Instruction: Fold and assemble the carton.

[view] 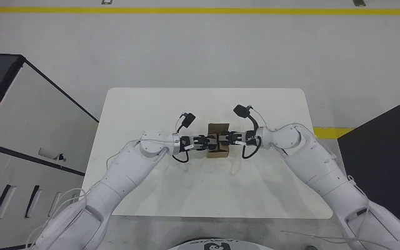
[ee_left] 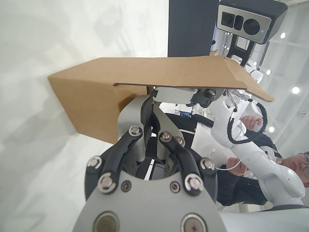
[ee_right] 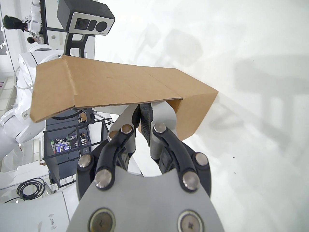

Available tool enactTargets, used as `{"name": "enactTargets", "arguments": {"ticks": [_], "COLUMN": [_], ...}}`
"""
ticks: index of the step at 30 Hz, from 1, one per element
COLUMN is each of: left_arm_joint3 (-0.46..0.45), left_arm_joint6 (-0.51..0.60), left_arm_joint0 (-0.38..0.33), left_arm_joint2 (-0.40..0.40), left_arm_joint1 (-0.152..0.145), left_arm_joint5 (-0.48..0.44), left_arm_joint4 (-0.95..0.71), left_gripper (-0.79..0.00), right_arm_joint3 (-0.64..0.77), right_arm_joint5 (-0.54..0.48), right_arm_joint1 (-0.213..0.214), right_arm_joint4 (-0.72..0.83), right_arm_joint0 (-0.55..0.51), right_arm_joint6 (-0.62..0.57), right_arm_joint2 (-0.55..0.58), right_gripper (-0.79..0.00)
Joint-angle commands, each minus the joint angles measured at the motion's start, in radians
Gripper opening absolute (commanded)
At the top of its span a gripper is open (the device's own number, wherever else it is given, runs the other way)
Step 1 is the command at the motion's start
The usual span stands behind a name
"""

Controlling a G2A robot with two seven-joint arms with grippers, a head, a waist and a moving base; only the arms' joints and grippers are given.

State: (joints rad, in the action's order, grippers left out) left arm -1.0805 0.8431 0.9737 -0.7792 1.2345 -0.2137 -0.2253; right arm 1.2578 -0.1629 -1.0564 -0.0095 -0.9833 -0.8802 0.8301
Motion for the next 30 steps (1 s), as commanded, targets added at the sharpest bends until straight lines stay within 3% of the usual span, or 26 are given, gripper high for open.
{"name": "enactTargets", "arguments": {"ticks": [1, 30], "left_arm_joint3": [0.002, 0.031], "left_arm_joint6": [-0.004, 0.008], "left_arm_joint0": [0.0, -0.008], "left_arm_joint2": [0.0, -0.008], "left_arm_joint1": [0.002, 0.021], "left_arm_joint5": [0.002, 0.013], "left_arm_joint4": [0.006, 0.031], "left_gripper": [-0.785, -0.785], "right_arm_joint3": [-0.003, -0.033], "right_arm_joint5": [0.005, 0.001], "right_arm_joint1": [-0.002, -0.022], "right_arm_joint4": [-0.006, -0.013], "right_arm_joint0": [0.002, 0.007], "right_arm_joint6": [0.001, -0.017], "right_arm_joint2": [-0.001, 0.009], "right_gripper": [-0.785, -0.785]}}
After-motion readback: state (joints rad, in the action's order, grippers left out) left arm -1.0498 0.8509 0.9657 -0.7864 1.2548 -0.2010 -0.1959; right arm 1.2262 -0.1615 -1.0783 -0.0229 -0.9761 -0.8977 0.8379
